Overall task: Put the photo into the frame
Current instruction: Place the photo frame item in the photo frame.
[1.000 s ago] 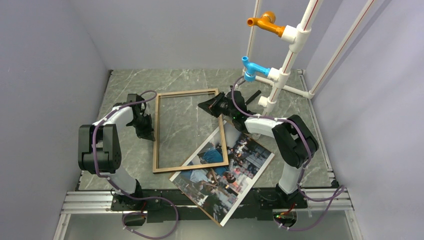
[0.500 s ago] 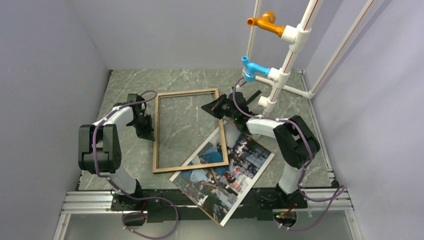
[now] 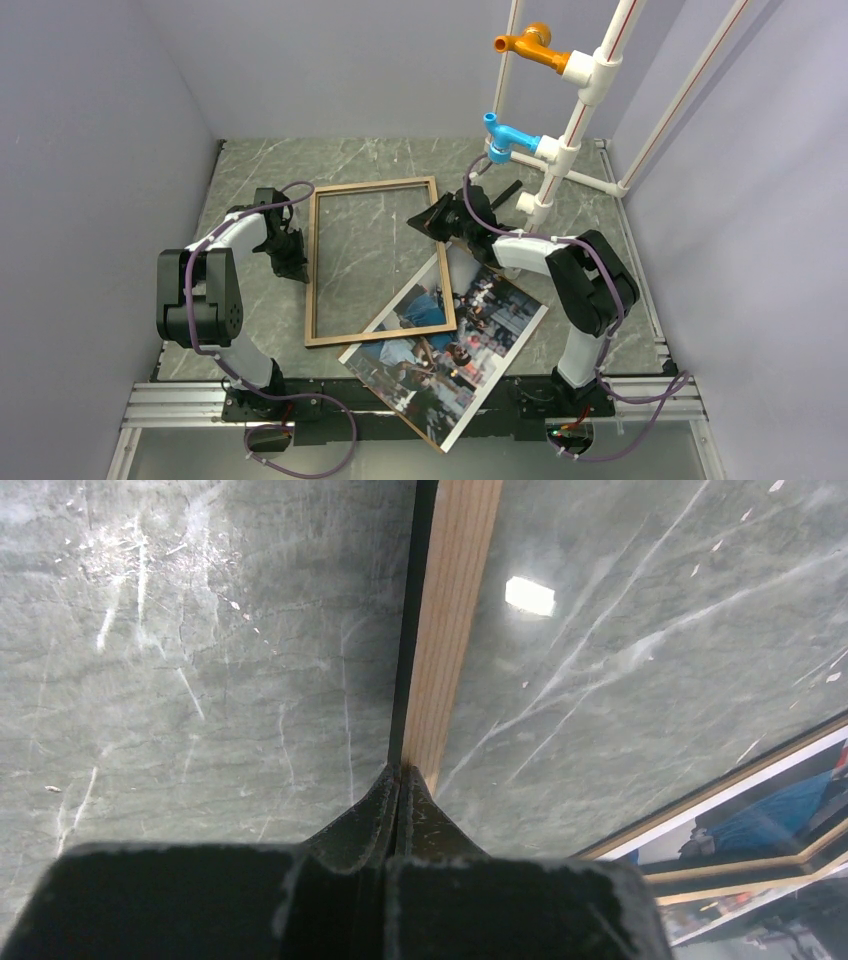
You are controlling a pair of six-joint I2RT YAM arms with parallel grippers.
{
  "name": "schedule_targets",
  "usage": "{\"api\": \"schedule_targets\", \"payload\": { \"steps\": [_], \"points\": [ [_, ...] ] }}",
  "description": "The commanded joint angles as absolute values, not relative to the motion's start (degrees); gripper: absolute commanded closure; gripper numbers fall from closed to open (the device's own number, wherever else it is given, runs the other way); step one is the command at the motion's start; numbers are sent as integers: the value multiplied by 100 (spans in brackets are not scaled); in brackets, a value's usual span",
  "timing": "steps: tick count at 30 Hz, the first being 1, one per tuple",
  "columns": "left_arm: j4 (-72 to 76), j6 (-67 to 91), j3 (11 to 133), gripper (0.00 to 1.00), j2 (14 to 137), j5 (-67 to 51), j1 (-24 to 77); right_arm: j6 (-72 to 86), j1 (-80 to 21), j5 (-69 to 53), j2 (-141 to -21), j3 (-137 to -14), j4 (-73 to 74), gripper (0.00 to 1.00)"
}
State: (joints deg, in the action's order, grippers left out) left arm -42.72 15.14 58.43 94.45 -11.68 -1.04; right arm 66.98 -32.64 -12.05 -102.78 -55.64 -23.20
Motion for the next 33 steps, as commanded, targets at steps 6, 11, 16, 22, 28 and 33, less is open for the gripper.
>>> {"api": "schedule_targets", "payload": {
  "steps": [6, 11, 16, 22, 28, 33],
  "points": [
    [-4307, 1460, 5932, 100, 9519, -1270, -35, 6417, -3441, -1431, -10477, -5646, -2117, 87],
    [-4311, 1455, 5931, 100, 9512, -1273, -40, 6342, -3449, -1450, -10514, -5666, -2071, 77],
    [-4312, 1450, 5928, 100, 9515, -1283, -35, 6249, -3470, -1474, -10549, -5720, -2001, 65],
    [-4308, 1450, 5926, 100, 9519, -1286, -35, 6013, -3563, -1188, -10424, -5774, -1681, 42],
    [-4315, 1451, 5928, 100, 9519, -1275, -35, 5728, -3680, -813, -10380, -5954, -1148, 25],
    [-4316, 1450, 5934, 100, 9519, -1267, -35, 5551, -3774, -472, -10303, -6053, -800, 15]
  ]
}}
